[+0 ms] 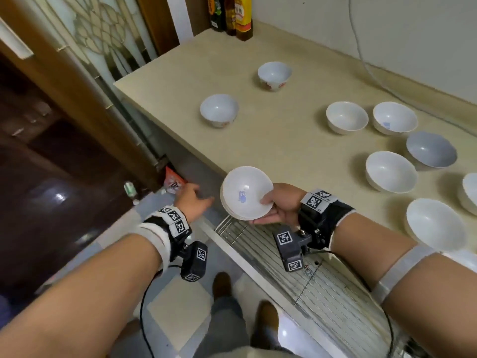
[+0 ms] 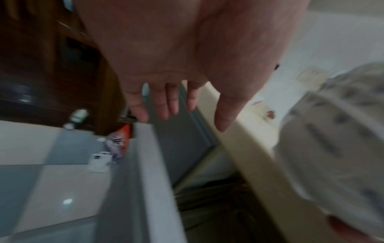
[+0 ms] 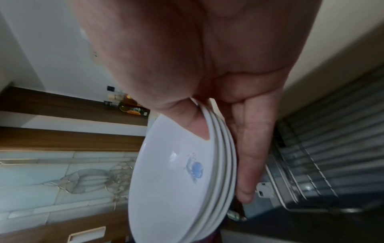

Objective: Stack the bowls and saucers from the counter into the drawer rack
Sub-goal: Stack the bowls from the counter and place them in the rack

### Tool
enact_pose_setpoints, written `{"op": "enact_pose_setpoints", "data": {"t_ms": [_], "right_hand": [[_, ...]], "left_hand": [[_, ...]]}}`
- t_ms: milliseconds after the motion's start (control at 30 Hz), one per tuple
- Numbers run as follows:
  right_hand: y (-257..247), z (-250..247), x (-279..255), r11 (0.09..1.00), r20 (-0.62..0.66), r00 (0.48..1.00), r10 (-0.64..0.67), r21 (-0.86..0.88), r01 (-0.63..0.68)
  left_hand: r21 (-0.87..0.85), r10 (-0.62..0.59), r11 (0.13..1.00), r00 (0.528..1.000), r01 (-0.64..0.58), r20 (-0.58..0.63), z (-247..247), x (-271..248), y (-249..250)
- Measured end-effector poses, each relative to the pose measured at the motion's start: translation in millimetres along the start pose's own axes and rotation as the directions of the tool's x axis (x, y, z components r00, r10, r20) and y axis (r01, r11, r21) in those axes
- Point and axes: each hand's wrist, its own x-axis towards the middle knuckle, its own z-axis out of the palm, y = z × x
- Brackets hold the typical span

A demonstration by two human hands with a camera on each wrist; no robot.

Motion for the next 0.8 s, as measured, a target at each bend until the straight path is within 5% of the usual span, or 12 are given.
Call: {"op": "enact_pose_setpoints", "data": {"t_ms": [100,233,400,700,800], "right_hand": [[24,9,10,0.997,0.058,0.996,0.063,-0.051,-0.060],[59,12,29,0.990,0.048,0.989,0.139,-0.006,-0.138],[90,7,49,0.964,0.014,0.976,0.217,0.152,-0.216],[123,-3,95,0.950,-0.146,0.942,0.302,0.123,-0.286],[140,-4,125,0.945,-0.221,0.922,0.318,-0.005,-0.327]], "left_hand": [[0.047,-0.179,0.982,0.983,0.181,-0.048,11,2,-46],[-0.226,-0.350,0.900,0.927,0.373,0.137,27,-31,-46],[-0.554,-0.295,0.741,0.925,0.380,0.240,40,-26,-50],[-0.548,-0.240,0.759,0.934,0.351,0.265,28,-28,-70],[-0.543,-0.239,0.760,0.931,0.356,0.276,23,-27,-88]]}}
